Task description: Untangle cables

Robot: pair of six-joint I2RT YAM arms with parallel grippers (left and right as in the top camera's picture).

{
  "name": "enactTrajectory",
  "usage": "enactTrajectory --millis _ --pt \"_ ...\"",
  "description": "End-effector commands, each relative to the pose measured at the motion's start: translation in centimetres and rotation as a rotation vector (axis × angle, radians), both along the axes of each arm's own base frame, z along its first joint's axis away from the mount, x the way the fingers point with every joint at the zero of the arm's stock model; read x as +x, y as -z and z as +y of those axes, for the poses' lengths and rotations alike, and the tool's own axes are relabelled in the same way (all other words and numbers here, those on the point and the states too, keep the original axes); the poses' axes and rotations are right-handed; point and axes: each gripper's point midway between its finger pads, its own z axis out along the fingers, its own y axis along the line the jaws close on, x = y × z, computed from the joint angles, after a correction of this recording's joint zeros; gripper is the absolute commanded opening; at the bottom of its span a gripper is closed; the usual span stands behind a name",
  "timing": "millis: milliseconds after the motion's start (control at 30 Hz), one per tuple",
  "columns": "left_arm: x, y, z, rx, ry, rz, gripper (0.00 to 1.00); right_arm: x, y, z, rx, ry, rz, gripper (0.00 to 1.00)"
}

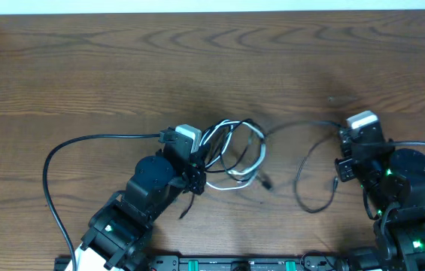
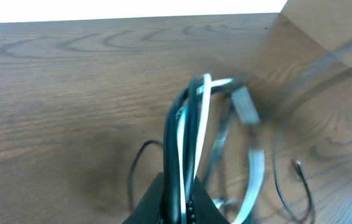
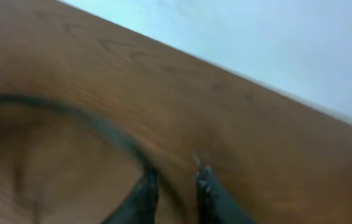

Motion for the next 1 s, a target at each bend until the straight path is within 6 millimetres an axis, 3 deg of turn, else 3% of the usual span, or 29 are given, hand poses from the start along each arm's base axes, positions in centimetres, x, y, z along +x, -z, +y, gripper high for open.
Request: enactTrajectory --millis 0,67,200,300,400,433,633,733,767,967 --pt "0.3 -1.2 0.4 -0.019 -0.026 -0.025 0.08 -0.1 0.0 -0.9 0.128 0.102 0.034 0.3" --pt "0.3 -1.2 0.4 -0.019 -0.025 -0.025 0.08 -0.3 0.4 -0.8 0.165 0.114 0.061 0.43" --pt "0.2 -1.3 0.2 -0.025 -0.014 -0.025 0.08 -1.1 0.9 1.3 0.216 0.001 0.11 0.54" --pt "0.0 -1.6 -0.3 -0.043 0.013 -0.03 0.08 -2.3 0.6 4.3 0.289 -0.17 0.139 0.52" --pt "-0.4 -2.5 -1.3 -0.081 0.066 -0.046 0.08 -3.8 0.1 6.8 0.357 -0.328 0.172 0.34" --pt "-0.6 -2.9 -1.7 -0.099 0.09 -0.055 0.08 -4.1 0.0 7.3 0.389 -0.352 0.19 0.34" --pt "-1.1 -5.6 -3.2 -0.201 0.17 -0.114 0.08 -3.6 1.1 7.8 0.626 -0.238 0.371 0.57" --pt "-1.3 -6.3 -3.5 -0.23 0.191 -0.124 0.08 -3.5 1.6 8.2 0.712 -0.203 0.449 0.82" --pt "-1.5 -6.6 -3.7 -0.246 0.204 -0.125 0.08 -3.6 1.8 8.7 0.75 -0.214 0.492 0.99" --pt "-1.7 -7.1 -4.1 -0.297 0.218 -0.107 0.08 -3.2 2.1 9.4 0.887 -0.165 0.6 0.99"
